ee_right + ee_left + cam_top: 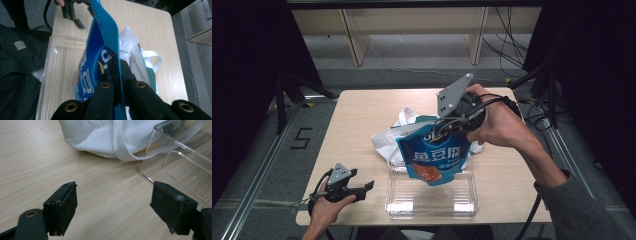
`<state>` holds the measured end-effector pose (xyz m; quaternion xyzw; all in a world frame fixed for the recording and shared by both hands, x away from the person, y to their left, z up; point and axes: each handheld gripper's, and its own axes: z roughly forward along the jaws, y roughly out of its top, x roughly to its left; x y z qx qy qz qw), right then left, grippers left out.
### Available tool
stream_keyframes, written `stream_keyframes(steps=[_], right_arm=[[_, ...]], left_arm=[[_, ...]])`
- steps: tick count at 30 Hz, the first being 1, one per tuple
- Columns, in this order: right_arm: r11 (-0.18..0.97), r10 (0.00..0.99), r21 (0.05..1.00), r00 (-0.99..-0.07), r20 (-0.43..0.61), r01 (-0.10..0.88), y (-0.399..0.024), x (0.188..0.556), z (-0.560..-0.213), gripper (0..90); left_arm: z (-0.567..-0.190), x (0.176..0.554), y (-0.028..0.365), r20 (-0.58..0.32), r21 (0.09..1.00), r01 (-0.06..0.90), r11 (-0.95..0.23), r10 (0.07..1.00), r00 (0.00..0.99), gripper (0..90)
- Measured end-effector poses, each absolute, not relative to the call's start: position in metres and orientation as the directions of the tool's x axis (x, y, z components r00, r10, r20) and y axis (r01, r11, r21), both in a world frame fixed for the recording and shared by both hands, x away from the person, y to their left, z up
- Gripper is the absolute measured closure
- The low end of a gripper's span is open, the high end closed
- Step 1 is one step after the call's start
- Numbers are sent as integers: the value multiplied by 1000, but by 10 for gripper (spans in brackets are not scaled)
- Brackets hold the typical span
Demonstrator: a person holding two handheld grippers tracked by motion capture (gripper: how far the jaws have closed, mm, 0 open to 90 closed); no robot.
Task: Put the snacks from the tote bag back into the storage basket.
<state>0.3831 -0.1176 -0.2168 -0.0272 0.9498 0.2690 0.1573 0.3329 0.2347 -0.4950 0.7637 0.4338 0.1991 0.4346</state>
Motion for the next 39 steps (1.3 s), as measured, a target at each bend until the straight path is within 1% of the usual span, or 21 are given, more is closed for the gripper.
stream_keyframes(steps=[2,3,9,10,13,14,18,20,21,22,24,25,28,30,31,32,33,34,38,39], right_arm=[[856,39,503,-956,-291,-118,-116,382,-221,900],[854,29,502,-952,-305,-135,-115,384,-223,900],[852,29,510,-961,-274,-120,-113,388,-237,900],[850,18,511,-961,-276,-131,-113,390,-239,900],[854,24,507,-965,-262,-116,-112,392,-245,900],[853,20,509,-965,-262,-121,-111,393,-247,900],[854,12,506,-968,-251,-120,-110,395,-256,900],[857,22,507,-974,-225,-98,-109,394,-260,900],[852,-2,509,-973,-229,-121,-108,397,-263,900],[857,17,506,-976,-217,-97,-109,396,-265,900],[850,-22,509,-973,-228,-139,-107,399,-269,900],[855,3,507,-977,-214,-108,-107,398,-270,900],[857,12,506,-979,-203,-95,-107,399,-275,900],[856,-1,507,-979,-203,-106,-107,401,-278,900],[861,21,503,-982,-189,-79,-107,399,-279,900],[854,0,509,-980,-199,-104,-107,402,-281,900],[851,1,515,-981,-193,-100,-108,402,-282,900],[852,19,518,-984,-180,-78,-109,402,-283,900],[843,19,532,-984,-177,-79,-113,403,-286,900],[842,34,536,-985,-167,-62,-114,403,-287,900]], left_arm=[[-495,334,236,-62,839,480,-257,830,554,205],[-495,334,235,-71,840,483,-247,832,550,204],[-495,334,235,-61,838,479,-261,828,557,204],[-495,334,235,-65,836,483,-259,829,556,205],[-495,331,234,-84,825,509,-244,838,539,204],[-495,334,235,-64,837,481,-260,827,558,204],[-496,334,234,-68,837,482,-261,823,564,204],[-496,334,233,-80,836,489,-249,826,558,205],[-496,334,233,-78,836,488,-252,825,560,204],[-496,334,233,-73,836,484,-258,823,563,204],[-496,334,235,-57,835,477,-275,819,571,204],[-496,334,234,-76,834,489,-255,825,560,204],[-497,333,234,-72,832,489,-262,823,564,204],[-496,334,233,-76,833,490,-258,823,562,204],[-496,334,234,-61,836,478,-271,818,571,204],[-496,334,233,-71,832,489,-261,825,561,204],[-497,333,233,-73,832,490,-260,824,562,204],[-497,333,233,-74,832,490,-260,824,562,204],[-497,334,232,-63,830,487,-272,821,567,204],[-497,334,232,-55,829,482,-283,817,575,204]])
